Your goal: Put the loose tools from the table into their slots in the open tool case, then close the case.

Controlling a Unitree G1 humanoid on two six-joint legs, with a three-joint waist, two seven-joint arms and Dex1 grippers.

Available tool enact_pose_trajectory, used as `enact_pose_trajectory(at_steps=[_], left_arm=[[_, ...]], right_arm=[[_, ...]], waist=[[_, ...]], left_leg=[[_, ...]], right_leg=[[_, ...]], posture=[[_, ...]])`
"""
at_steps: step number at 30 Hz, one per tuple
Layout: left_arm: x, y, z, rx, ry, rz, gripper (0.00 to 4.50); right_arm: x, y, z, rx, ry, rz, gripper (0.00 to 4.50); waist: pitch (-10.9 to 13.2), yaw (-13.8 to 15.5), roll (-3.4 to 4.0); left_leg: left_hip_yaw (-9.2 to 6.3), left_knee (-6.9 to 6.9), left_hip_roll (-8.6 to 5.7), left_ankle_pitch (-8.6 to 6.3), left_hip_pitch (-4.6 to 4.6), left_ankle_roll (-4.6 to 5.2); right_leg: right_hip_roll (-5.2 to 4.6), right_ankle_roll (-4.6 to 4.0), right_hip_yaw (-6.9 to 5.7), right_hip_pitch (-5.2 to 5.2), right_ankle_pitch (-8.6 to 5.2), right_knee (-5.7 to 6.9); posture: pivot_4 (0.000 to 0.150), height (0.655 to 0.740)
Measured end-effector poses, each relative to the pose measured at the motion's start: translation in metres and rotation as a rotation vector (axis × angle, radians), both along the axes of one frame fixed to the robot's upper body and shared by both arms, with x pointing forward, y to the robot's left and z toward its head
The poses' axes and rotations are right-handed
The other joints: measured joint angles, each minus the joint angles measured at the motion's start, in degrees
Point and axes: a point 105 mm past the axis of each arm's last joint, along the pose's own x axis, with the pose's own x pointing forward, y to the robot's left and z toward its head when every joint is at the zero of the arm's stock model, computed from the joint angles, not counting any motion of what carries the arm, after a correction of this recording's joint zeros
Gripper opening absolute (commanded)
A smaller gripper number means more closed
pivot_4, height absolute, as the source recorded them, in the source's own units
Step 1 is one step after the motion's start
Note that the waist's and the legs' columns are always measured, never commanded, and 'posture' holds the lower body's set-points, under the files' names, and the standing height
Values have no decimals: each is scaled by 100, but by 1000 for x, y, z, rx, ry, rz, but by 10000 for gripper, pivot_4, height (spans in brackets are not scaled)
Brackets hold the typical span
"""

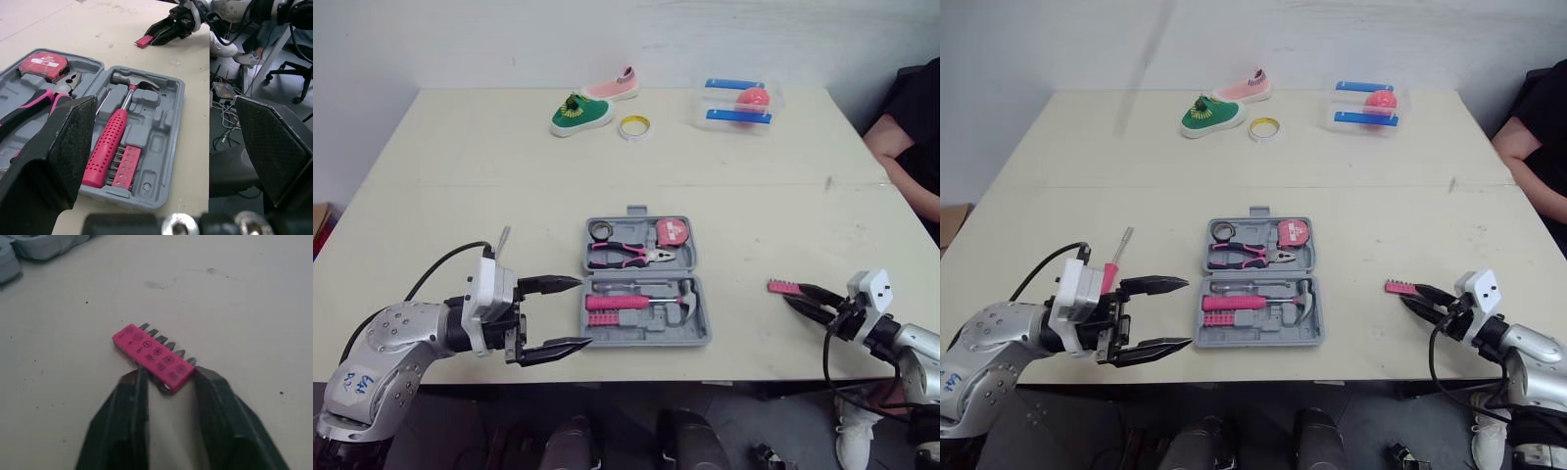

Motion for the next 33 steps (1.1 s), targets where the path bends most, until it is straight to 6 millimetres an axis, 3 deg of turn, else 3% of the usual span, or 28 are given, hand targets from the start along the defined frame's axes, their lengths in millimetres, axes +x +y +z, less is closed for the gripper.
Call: enact_pose_trajectory(at_steps=[13,14,18,19,21,22,28,33], left_arm=[[5,4,-1,11,4,-15,45000],[6,5,-2,11,6,-11,45000],[6,4,-2,13,7,-13,45000],[6,4,-3,14,7,-13,45000],[6,4,-4,14,11,-12,45000],[6,5,-4,15,14,-11,45000],[4,5,-6,21,23,-10,45000],[3,4,-5,22,24,-14,45000]], right_arm=[[-12,-5,2,-38,0,54,3241],[-13,-4,3,-49,0,63,13515],[-19,3,4,-35,43,111,29279],[-23,4,5,-39,54,129,31252],[-29,4,8,-48,83,161,42126],[-30,3,10,-61,89,171,44578],[-23,-4,33,-164,33,254,44578],[-9,-1,32,-175,21,299,44578]], waist=[[2,16,3],[2,15,4],[4,14,6],[5,16,8],[6,19,10],[7,17,11],[8,-8,13],[9,0,14]], left_leg=[[-3,1,-3,0,-4,1],[-3,0,-3,1,-4,1],[-5,-4,-3,0,-6,1],[-4,-4,-4,0,-7,2],[-4,-3,-5,0,-7,3],[-4,-2,-5,0,-8,4],[-4,-4,-4,0,-6,2],[-4,-1,-6,3,-10,2]], right_leg=[[-4,0,-4,-1,0,0],[-4,0,-4,-1,0,0],[-5,0,-5,-3,0,-3],[-6,0,-5,-3,0,-4],[-7,0,-5,-3,0,-3],[-7,0,-5,-4,0,-3],[-4,0,-7,-4,0,-3],[-4,0,-12,-5,0,-3]], posture=[[1500,7400],[1500,7400],[1500,7400],[1500,7400],[1500,7400],[1500,7400],[1500,7400],[1500,7400]])
